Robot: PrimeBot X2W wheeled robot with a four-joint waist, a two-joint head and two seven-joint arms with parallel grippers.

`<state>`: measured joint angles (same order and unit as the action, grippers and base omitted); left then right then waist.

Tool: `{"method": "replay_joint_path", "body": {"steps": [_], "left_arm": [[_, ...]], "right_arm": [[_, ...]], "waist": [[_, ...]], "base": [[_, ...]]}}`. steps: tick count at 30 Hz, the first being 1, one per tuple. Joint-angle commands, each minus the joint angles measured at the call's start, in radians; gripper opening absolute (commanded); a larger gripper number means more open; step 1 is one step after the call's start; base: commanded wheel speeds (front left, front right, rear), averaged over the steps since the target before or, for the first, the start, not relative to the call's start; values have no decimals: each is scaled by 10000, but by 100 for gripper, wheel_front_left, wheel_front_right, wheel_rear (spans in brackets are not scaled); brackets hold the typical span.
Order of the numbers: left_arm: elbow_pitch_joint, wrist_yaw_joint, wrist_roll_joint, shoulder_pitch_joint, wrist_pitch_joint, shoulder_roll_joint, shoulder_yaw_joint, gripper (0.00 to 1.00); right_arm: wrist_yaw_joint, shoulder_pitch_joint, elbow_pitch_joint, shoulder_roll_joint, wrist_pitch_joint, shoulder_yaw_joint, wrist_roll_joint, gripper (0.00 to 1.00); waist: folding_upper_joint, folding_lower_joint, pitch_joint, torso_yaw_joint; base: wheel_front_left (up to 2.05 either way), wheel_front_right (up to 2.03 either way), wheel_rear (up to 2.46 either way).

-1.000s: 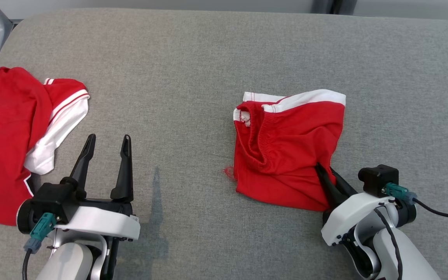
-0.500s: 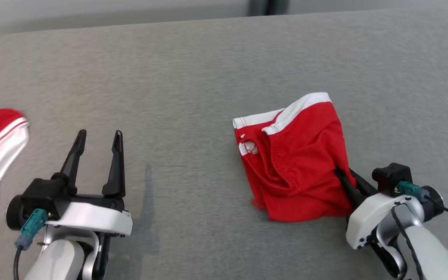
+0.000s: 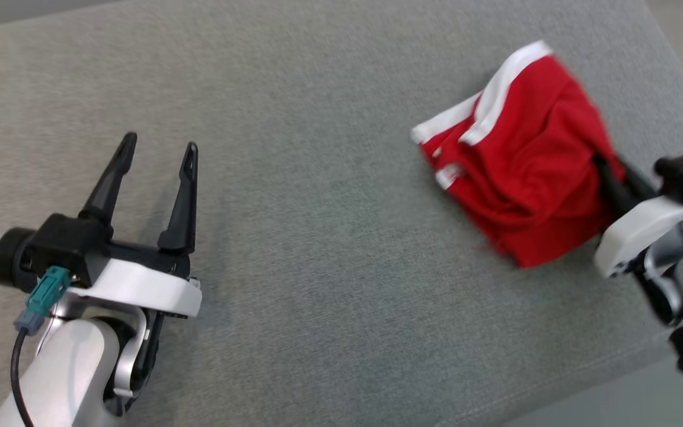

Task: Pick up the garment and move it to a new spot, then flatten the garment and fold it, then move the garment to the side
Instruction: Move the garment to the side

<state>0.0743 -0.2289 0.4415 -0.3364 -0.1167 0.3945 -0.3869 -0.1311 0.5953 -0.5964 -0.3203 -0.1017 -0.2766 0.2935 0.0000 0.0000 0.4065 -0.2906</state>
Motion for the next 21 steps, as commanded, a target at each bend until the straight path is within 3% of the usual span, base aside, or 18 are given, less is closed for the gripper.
{"method": "replay_joint_path", "body": {"steps": [1, 8, 15, 16, 17, 18, 21], "left_arm": [[71, 108, -115, -297, 109, 106, -63, 100], [382, 346, -516, -1173, 553, 270, -440, 100], [550, 391, -699, -1563, 719, 239, -642, 100], [567, 384, -705, -1598, 729, 239, -652, 100], [575, 373, -716, -1623, 733, 251, -651, 100], [585, 357, -706, -1634, 736, 259, -648, 100], [577, 292, -673, -1586, 714, 293, -603, 100]], "right_arm": [[4, 380, -279, -242, -274, 101, 9, 0], [6, 1879, -1882, -956, -1278, 418, -38, 0], [6, 2808, -3222, -1233, -1640, 952, -255, 0], [6, 2881, -3347, -1194, -1656, 1111, -346, 23], [4, 2912, -3520, -1162, -1659, 1270, -435, 89], [4, 2975, -3454, -1130, -1661, 1447, -506, 100], [4, 2794, -3340, -1029, -1662, 1957, -785, 100]], "waist": [[0, 0, 654, -581], [0, 0, 1425, -933], [0, 0, 1751, -859], [0, 0, 1778, -844], [0, 0, 1793, -832], [0, 0, 1801, -818], [0, 0, 1761, -779]], "base": [[0, 0, 0], [0, 0, 0], [0, 0, 0], [0, 0, 0], [0, 0, 0], [0, 0, 0], [0, 0, 0]]}}
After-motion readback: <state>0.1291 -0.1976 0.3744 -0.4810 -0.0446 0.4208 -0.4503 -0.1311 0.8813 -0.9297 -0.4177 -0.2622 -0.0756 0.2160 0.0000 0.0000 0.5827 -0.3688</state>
